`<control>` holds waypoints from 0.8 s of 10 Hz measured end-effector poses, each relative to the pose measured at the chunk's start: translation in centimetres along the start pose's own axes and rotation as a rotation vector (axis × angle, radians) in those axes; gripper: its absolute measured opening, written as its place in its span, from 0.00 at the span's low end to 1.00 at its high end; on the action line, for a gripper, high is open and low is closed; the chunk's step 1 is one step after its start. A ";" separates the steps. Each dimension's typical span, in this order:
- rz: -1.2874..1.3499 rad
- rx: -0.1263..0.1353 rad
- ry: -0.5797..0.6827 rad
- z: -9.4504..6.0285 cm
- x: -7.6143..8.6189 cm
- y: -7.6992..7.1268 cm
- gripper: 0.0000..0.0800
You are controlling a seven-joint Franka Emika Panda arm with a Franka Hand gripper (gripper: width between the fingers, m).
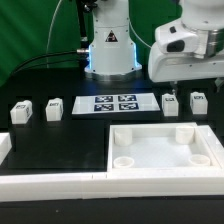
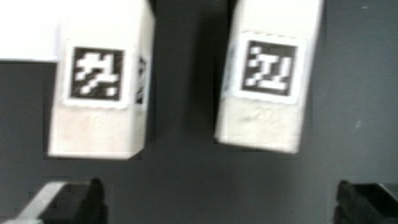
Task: Assemble one leg
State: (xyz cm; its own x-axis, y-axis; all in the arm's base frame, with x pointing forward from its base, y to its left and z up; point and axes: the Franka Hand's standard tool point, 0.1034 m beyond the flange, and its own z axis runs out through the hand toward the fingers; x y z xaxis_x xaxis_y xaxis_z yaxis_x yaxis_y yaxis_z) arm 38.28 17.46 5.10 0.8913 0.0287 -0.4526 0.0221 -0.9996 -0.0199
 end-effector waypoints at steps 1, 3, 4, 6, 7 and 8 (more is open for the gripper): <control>0.001 -0.007 -0.077 0.0 0.1 -0.1 0.81; 0.006 -0.023 -0.268 0.4 -0.1 0.0 0.81; 0.004 -0.031 -0.349 0.7 -0.4 0.0 0.81; 0.002 -0.037 -0.459 1.3 0.1 -0.2 0.81; 0.004 -0.039 -0.455 1.6 0.1 -0.4 0.81; 0.005 -0.043 -0.454 1.7 0.0 -0.6 0.81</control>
Offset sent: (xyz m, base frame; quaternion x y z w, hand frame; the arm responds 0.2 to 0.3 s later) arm -0.0070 0.0043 -0.0039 -0.0006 -0.1783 0.0077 0.9839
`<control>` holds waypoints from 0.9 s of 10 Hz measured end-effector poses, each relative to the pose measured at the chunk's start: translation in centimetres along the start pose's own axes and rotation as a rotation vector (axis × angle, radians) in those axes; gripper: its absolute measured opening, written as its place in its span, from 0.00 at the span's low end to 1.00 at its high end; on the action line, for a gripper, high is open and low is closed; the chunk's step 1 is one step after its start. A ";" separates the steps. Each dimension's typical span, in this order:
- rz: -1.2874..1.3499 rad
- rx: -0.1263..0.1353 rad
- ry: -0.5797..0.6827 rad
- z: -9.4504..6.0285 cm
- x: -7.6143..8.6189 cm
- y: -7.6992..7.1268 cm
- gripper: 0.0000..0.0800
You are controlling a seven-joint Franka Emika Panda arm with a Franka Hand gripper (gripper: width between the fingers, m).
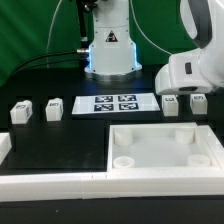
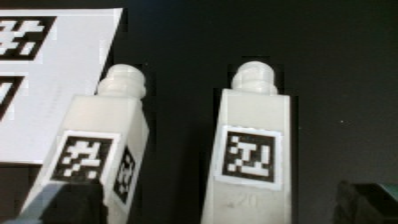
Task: Assemble one leg
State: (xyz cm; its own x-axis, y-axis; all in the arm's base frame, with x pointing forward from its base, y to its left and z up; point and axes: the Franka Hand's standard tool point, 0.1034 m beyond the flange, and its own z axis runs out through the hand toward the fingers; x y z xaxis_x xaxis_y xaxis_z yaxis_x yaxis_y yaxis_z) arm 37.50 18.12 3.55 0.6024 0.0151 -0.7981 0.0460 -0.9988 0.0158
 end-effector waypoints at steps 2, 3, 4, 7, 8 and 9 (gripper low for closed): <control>-0.001 -0.007 -0.002 0.5 0.2 -0.5 0.81; -0.001 -0.007 -0.002 0.8 0.4 -0.5 0.81; 0.000 -0.003 0.003 1.1 0.8 -0.6 0.81; 0.000 -0.001 0.005 1.8 1.4 -0.8 0.81; 0.000 -0.002 0.003 2.0 1.5 -0.8 0.81; -0.001 -0.001 0.001 2.1 1.5 -0.7 0.81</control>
Offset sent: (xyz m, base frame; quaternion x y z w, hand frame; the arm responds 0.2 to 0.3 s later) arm 0.0023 0.0041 -0.0194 -0.0002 0.0186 0.0063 0.9998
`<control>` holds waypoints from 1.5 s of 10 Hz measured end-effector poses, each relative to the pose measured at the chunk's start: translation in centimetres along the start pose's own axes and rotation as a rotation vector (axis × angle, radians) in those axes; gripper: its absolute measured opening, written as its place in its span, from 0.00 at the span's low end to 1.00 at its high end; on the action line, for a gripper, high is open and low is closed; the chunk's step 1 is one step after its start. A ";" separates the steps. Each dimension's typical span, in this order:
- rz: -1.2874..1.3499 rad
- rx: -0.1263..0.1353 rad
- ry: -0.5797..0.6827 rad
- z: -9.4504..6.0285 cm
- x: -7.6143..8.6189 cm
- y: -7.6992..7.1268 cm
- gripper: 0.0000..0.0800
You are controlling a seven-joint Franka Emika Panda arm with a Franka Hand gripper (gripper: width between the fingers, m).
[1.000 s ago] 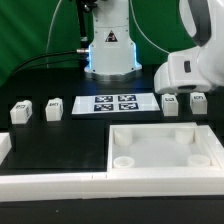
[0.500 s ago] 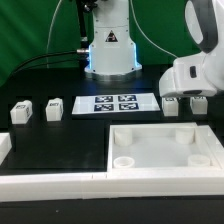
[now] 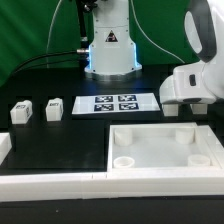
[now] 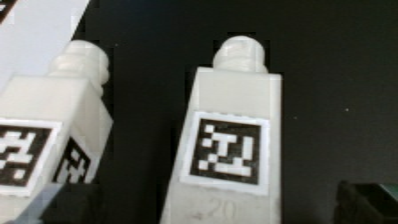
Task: Assemble one leg
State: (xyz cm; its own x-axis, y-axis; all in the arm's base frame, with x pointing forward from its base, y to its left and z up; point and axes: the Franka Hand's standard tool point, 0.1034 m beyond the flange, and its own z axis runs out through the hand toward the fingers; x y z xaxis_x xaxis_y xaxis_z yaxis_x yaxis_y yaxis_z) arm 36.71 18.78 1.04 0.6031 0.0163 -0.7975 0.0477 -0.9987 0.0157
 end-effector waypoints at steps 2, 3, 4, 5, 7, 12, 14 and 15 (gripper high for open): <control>0.003 0.005 0.008 0.1 0.3 0.3 0.81; 0.004 0.006 0.009 0.1 0.4 0.3 0.78; 0.004 0.006 0.009 0.1 0.4 0.3 0.78; 0.004 0.006 0.009 0.1 0.4 0.3 0.57; 0.004 0.006 0.009 0.1 0.4 0.3 0.39; 0.005 0.008 0.009 0.0 0.3 0.4 0.39; -0.002 0.011 0.014 -0.8 -0.2 0.8 0.39; -0.016 0.010 0.003 -1.4 -1.2 1.4 0.39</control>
Offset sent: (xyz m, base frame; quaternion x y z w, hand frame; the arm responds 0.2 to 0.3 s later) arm 0.0019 0.0020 -0.0026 0.0084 0.0023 0.0081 0.9999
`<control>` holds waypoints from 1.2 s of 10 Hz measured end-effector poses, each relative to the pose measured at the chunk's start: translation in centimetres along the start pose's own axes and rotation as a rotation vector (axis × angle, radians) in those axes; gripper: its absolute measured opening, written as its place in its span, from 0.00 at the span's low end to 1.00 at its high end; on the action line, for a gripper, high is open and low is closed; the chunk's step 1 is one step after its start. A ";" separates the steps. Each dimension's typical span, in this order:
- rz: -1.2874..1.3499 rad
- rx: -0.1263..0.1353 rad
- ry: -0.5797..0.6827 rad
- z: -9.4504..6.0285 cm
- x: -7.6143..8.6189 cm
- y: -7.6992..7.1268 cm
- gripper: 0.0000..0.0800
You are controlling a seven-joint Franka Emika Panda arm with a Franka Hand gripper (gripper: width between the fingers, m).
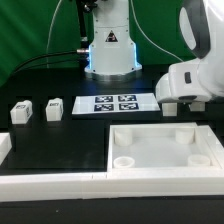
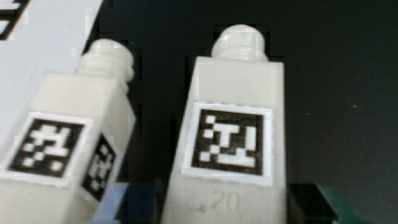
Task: Assemble one leg
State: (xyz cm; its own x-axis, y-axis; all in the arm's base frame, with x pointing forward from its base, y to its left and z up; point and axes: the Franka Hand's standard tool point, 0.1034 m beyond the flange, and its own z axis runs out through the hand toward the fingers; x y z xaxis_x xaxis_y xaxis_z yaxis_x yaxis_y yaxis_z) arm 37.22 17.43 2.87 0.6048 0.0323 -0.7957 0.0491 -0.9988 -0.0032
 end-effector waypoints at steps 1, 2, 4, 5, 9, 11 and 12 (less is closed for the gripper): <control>-0.004 0.001 -0.006 -1.0 -1.4 0.8 0.39; -0.008 0.002 -0.020 -2.3 -2.9 1.6 0.39; -0.009 0.005 -0.020 -4.8 -5.1 2.6 0.39; -0.009 0.011 0.028 -4.7 -4.3 2.4 0.39; -0.005 0.028 0.258 -5.3 -3.3 2.2 0.39; -0.008 0.042 0.508 -6.2 -2.8 2.1 0.39; -0.021 0.036 0.555 -6.8 -3.8 2.6 0.39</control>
Offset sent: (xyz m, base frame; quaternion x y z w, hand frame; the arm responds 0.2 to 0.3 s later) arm 0.0071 -0.0226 0.0819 0.0092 -0.0552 -0.0110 0.9984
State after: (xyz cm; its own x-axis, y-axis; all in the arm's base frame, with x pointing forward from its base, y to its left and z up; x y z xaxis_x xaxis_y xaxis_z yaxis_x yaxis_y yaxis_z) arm 40.46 14.93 10.03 0.9323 0.0574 -0.3571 0.0445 -0.9980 -0.0444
